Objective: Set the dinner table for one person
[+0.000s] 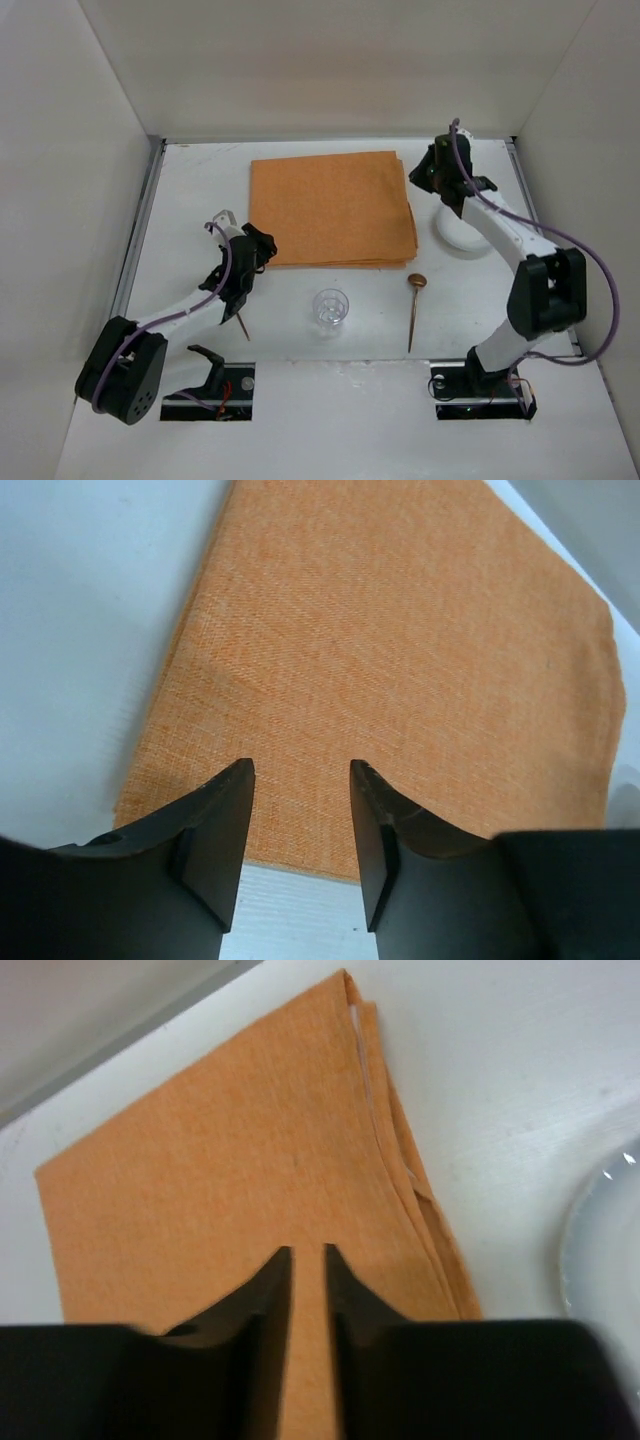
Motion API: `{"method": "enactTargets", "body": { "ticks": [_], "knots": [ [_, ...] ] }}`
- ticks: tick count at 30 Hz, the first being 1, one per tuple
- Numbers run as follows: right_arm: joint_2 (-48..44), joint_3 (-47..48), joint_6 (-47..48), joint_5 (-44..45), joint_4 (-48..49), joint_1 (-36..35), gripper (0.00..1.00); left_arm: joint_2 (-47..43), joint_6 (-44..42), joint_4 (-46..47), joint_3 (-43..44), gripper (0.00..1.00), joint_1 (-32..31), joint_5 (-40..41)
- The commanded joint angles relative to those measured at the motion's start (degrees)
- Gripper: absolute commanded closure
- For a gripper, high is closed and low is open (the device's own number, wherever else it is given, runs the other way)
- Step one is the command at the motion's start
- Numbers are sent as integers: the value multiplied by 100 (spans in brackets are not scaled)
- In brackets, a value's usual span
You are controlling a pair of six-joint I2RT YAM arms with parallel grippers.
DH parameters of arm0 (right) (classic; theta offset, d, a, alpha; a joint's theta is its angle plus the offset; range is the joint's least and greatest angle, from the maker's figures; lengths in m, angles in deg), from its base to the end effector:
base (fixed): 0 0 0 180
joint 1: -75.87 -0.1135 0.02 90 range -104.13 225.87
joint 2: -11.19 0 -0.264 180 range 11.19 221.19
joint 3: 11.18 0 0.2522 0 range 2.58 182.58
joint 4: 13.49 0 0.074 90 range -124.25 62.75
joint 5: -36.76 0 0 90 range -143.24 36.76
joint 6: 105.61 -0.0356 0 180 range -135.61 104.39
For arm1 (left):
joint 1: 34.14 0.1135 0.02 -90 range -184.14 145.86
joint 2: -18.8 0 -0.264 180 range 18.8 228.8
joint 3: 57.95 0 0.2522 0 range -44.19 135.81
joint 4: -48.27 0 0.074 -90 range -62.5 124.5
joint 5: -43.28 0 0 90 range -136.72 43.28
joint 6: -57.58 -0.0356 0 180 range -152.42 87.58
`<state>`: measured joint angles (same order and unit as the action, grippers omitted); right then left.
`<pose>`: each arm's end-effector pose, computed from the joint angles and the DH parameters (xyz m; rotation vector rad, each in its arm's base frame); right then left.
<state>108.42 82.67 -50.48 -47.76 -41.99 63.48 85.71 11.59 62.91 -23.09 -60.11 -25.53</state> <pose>0.3894 0.0821 0.3027 0.4747 2.0956 0.3842 0.2147 -0.0902 0.1904 -0.5458 1.8028 -0.4999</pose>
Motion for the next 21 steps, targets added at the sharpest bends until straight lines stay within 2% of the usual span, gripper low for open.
{"method": "enactTargets", "body": {
  "ticks": [1, 2, 3, 6, 7, 10, 12, 15, 17, 21],
  "knots": [
    [-764, -1221, 86, 874, 823, -233, 82, -152, -296, 367, -89, 56, -148, 139],
    [-1072, -1633, 8, 1137, 824, -251, 95, -144, -323, 376, -80, 54, -227, 166],
    [-1275, -1890, -98, 1262, 824, -251, 100, -109, -340, 394, -54, 52, -297, 201],
    [-2091, -2943, -756, 1360, 1007, 185, 100, -12, -463, 438, 16, 49, -465, 315],
    [-2355, -3312, -941, 1281, 1174, 397, 97, 6, -498, 447, 34, 47, -517, 359],
    [-3006, -4201, -1424, 887, 1780, 1144, 77, 6, -569, 464, 69, 44, -649, 438],
    [-3253, -4536, -1601, 649, 1983, 1549, 59, 6, -586, 517, 61, 43, -720, 544],
    [-3351, -4818, -1707, 753, 2019, 1918, 43, -3, -586, 657, -27, 43, -773, 640],
    [-3255, -4977, -1803, 928, 2054, 2129, 38, -90, -586, 675, -71, 43, -773, 693],
    [-2886, -5205, -2093, 850, 2387, 2499, 36, -275, -569, 684, -176, 43, -738, 720]
  ]
}}
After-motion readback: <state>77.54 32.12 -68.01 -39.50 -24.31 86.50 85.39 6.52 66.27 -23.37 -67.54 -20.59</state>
